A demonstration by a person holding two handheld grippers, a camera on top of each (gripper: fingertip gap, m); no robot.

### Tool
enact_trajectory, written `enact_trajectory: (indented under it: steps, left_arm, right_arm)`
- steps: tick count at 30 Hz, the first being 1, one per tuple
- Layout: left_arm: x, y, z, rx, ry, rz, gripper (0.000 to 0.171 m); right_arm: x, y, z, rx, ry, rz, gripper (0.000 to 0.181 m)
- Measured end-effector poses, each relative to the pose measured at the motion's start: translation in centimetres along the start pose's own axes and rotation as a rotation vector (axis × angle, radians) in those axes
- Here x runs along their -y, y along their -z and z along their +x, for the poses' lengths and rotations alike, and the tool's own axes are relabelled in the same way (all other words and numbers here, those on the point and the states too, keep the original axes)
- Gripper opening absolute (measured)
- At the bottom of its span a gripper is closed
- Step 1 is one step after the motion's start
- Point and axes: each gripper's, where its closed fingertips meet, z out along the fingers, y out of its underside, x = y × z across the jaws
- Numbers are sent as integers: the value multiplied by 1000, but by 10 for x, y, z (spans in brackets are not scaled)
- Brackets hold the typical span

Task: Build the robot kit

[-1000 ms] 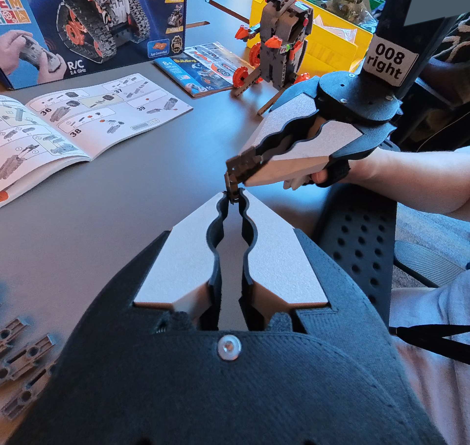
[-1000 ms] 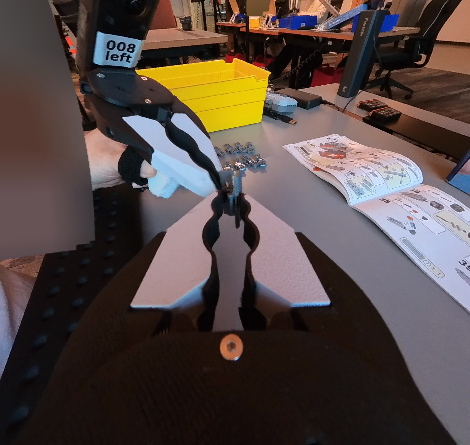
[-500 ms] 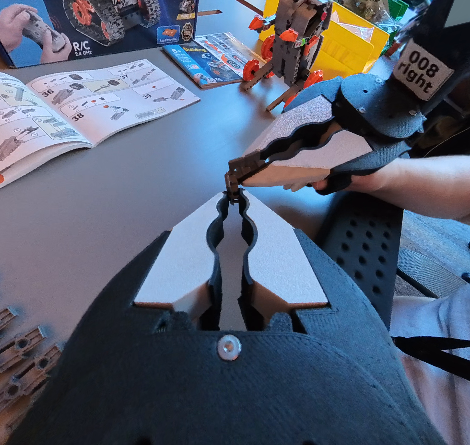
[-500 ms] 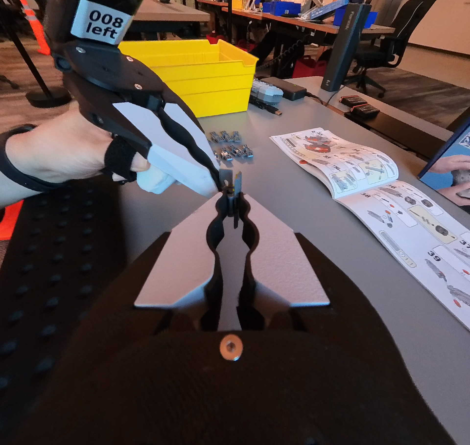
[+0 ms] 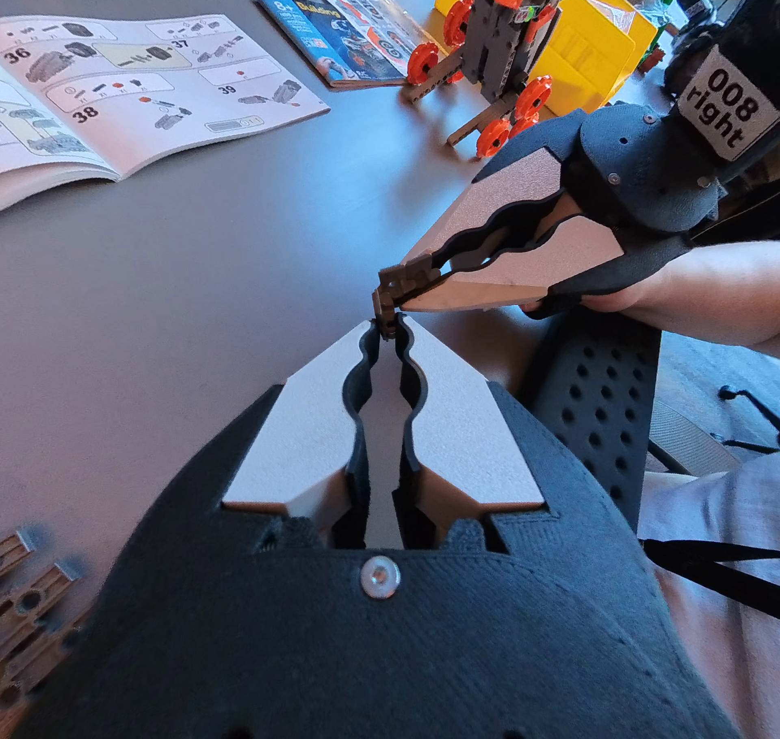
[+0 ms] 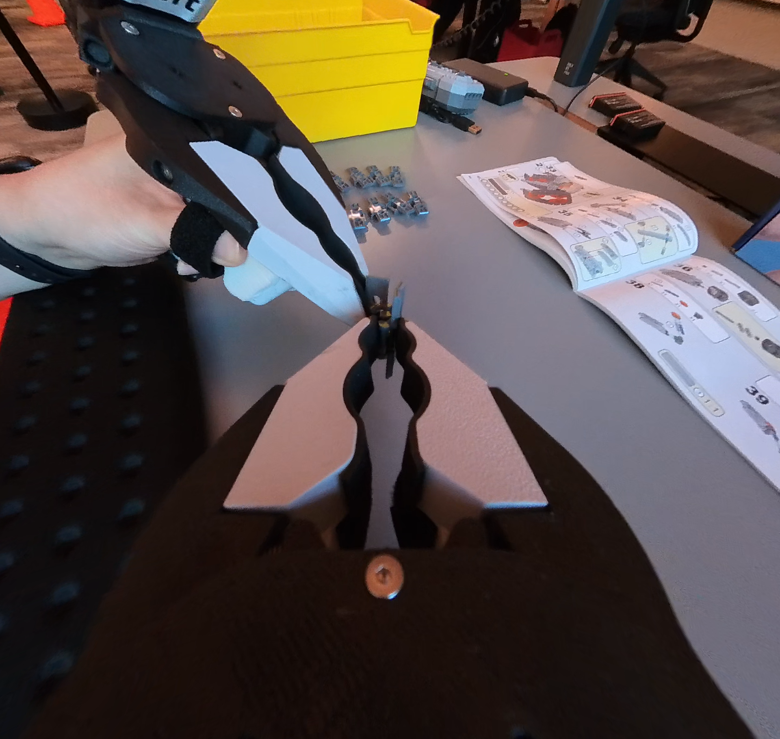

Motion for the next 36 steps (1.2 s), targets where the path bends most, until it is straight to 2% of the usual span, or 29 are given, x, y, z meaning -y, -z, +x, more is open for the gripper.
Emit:
enact_trajectory:
  steps: [22,30,34,36]
  left_arm:
    - [-12,-4,-1,26,-56,-63,4]
    - [-9,-4,-1,36,-66,-45,4]
    - [-3,-2,-1,28,-45,-6,4]
    - [-2,-2,-2,38,-45,-1,4]
  right_arm:
    - [-13,-4,-6,-15,111,-89,5]
    - [-11,-4,-5,-9,72,-76,4]
    - [-5,-3,-3,7,-55,-31,4]
    - [-5,-3,-2,2,-61,-32,5]
